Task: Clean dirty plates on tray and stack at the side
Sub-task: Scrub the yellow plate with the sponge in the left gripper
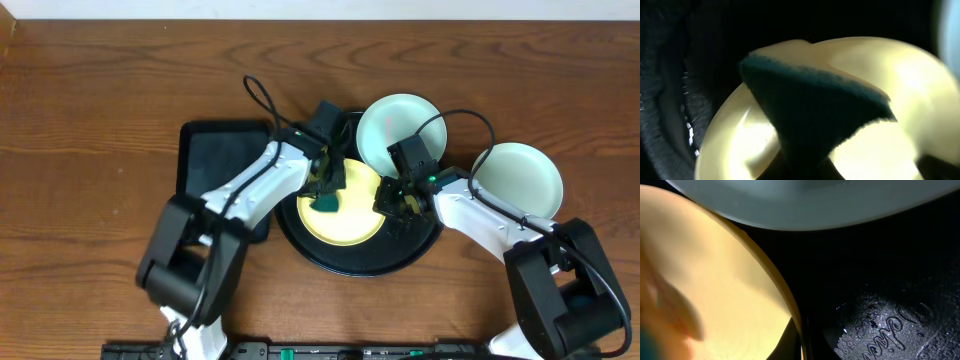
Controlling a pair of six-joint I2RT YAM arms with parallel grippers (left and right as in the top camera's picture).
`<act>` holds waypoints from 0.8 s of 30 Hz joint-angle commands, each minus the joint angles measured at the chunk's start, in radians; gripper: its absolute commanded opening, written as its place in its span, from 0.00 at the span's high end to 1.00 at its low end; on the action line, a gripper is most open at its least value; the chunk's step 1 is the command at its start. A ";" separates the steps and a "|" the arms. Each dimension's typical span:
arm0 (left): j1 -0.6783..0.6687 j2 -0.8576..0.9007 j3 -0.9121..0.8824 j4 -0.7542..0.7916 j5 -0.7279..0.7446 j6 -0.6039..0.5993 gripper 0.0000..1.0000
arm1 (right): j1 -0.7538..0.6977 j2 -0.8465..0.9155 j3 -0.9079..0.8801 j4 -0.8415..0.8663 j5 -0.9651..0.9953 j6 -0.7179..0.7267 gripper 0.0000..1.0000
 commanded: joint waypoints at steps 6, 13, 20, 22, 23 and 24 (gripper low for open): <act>-0.002 0.038 -0.003 -0.072 0.051 -0.006 0.93 | 0.007 0.039 0.002 -0.003 0.039 0.020 0.99; -0.011 0.038 -0.003 -0.036 0.208 0.144 0.93 | 0.007 0.039 0.002 -0.002 0.039 0.021 0.99; -0.009 0.038 -0.003 0.115 -0.029 0.160 0.92 | 0.007 0.039 0.002 -0.003 0.039 0.020 0.99; -0.009 0.038 -0.003 0.128 -0.133 0.150 0.93 | 0.007 0.039 0.002 -0.003 0.039 0.016 0.99; -0.009 0.038 -0.003 0.127 -0.174 0.148 0.92 | 0.007 0.039 0.002 -0.003 0.039 0.016 0.99; -0.009 0.038 -0.003 0.122 -0.196 0.148 0.92 | 0.007 0.039 0.002 -0.003 0.039 0.016 0.99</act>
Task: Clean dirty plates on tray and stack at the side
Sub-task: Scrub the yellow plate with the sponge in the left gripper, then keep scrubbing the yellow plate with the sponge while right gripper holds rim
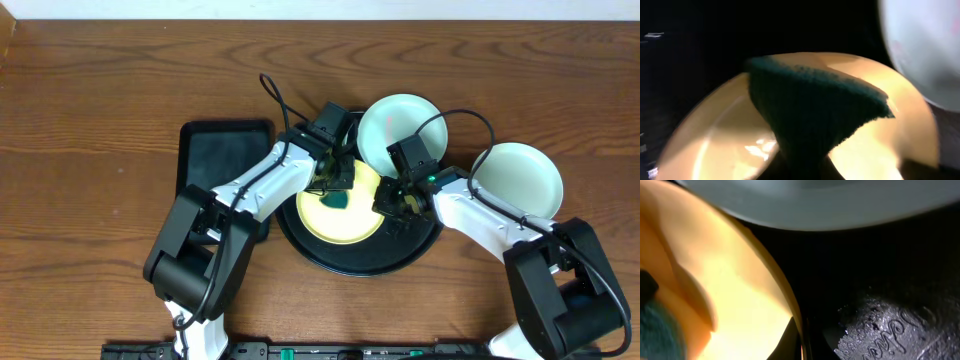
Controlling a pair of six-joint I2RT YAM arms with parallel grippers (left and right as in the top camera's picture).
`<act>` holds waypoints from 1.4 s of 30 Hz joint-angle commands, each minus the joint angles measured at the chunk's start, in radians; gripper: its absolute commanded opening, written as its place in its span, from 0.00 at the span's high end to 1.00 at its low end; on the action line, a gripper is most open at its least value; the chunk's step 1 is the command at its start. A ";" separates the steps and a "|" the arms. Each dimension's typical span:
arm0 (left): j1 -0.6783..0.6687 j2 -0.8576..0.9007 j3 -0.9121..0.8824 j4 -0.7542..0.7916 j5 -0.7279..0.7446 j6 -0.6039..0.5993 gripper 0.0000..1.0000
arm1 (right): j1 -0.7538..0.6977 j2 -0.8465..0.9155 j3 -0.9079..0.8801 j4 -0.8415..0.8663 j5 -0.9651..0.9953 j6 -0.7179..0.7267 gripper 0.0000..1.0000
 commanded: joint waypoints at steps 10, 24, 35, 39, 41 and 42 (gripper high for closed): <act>0.004 0.017 -0.003 -0.217 -0.005 -0.079 0.93 | 0.006 0.036 0.000 -0.004 0.046 0.012 0.99; 0.001 0.017 -0.003 -0.075 0.235 0.067 0.93 | 0.006 0.036 0.000 -0.005 0.042 0.011 0.99; 0.001 0.016 0.002 -0.097 -0.340 -0.036 0.93 | 0.006 0.036 0.000 -0.005 0.042 0.009 0.99; -0.010 0.016 0.014 -0.177 -0.323 -0.039 0.93 | 0.006 0.036 0.000 -0.004 0.042 0.009 0.99; -0.023 0.016 0.020 -0.245 -0.270 -0.039 0.93 | 0.006 0.036 0.000 -0.004 0.042 0.009 0.99; -0.027 0.016 0.020 -0.270 -0.244 -0.039 0.92 | 0.006 0.036 0.000 -0.004 0.042 0.009 0.99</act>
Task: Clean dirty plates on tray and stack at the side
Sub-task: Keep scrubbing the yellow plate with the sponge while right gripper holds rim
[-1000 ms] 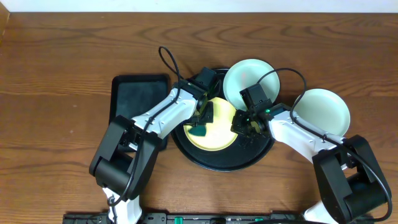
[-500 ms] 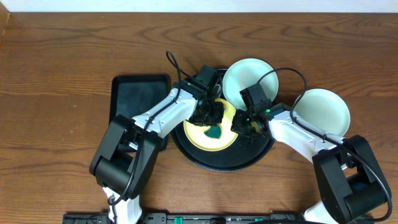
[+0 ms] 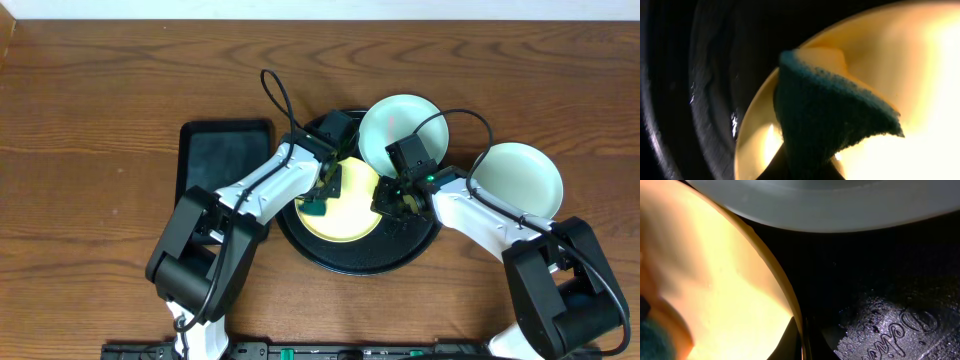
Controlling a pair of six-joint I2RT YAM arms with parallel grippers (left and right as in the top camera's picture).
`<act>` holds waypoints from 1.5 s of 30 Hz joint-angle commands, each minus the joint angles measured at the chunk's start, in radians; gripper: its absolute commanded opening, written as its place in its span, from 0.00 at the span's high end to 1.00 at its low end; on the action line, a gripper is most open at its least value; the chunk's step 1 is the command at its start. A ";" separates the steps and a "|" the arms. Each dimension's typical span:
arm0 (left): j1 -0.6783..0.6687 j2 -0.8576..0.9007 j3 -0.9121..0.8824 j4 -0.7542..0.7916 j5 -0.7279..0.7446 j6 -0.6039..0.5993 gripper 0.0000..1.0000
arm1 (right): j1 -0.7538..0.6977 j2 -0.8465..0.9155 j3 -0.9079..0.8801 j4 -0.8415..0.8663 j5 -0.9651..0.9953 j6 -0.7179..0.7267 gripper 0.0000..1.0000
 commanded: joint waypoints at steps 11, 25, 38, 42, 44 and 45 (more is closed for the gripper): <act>-0.057 0.014 0.008 -0.057 0.436 0.098 0.92 | 0.003 0.033 -0.003 -0.005 0.047 0.009 0.99; -0.059 0.015 0.004 0.194 -0.303 0.093 0.93 | 0.003 0.033 -0.003 -0.008 0.047 0.005 0.99; -0.063 0.014 0.005 -0.055 0.164 0.199 0.92 | 0.003 0.033 -0.003 -0.007 0.047 0.005 0.99; -0.063 0.014 0.005 -0.061 0.389 0.341 0.93 | 0.003 0.033 -0.003 -0.005 0.047 0.005 0.99; -0.063 0.014 0.005 -0.042 0.391 0.353 0.93 | 0.003 0.033 -0.003 -0.005 0.047 0.005 0.99; -0.063 0.014 0.005 -0.024 0.382 0.353 0.93 | 0.003 0.033 -0.003 -0.005 0.047 0.005 0.99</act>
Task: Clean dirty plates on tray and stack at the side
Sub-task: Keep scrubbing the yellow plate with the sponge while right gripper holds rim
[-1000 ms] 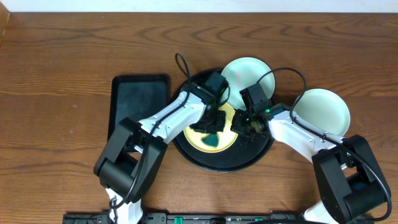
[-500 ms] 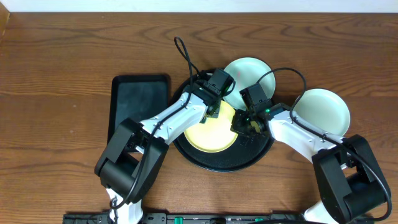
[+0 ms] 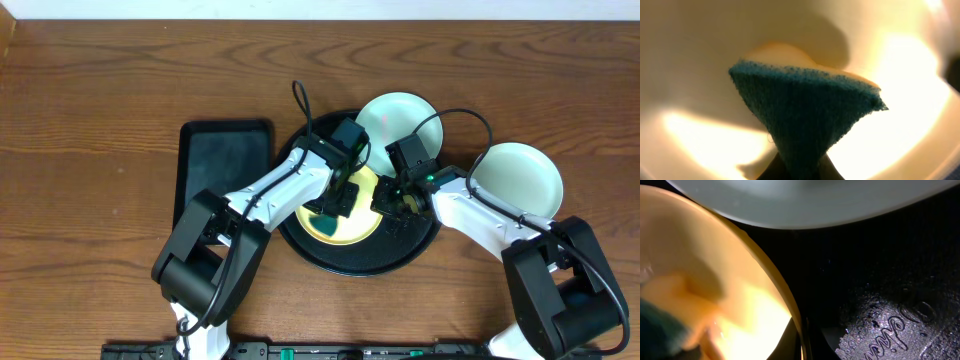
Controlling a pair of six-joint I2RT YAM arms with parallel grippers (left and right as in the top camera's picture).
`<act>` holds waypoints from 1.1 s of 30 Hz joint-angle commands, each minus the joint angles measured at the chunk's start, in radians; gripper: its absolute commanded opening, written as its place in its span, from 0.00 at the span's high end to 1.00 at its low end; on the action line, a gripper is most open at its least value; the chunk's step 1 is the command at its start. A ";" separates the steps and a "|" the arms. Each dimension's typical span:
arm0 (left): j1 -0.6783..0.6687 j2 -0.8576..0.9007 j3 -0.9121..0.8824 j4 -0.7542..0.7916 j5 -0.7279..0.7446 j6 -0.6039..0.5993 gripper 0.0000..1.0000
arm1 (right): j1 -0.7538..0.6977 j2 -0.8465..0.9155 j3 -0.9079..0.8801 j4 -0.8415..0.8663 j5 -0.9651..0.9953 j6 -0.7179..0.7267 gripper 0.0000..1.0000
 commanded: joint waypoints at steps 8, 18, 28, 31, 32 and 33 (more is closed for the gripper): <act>-0.002 0.013 -0.008 0.242 -0.143 0.094 0.93 | 0.004 0.029 -0.005 -0.009 0.046 0.005 0.99; -0.002 0.014 -0.010 0.156 -0.423 -0.179 0.92 | 0.004 0.029 -0.005 -0.008 0.043 -0.001 0.99; -0.003 0.014 -0.009 0.039 0.165 -0.037 0.93 | 0.004 0.029 -0.005 -0.004 0.043 -0.001 0.99; -0.003 0.014 -0.009 0.059 0.269 -0.006 0.93 | 0.004 0.029 -0.005 -0.004 0.043 -0.001 0.99; -0.003 0.014 -0.009 0.074 0.264 -0.005 0.93 | 0.004 0.029 -0.005 -0.004 0.043 -0.001 0.99; -0.003 0.014 -0.009 0.088 0.246 -0.006 0.93 | 0.004 0.029 -0.005 -0.004 0.043 -0.001 0.99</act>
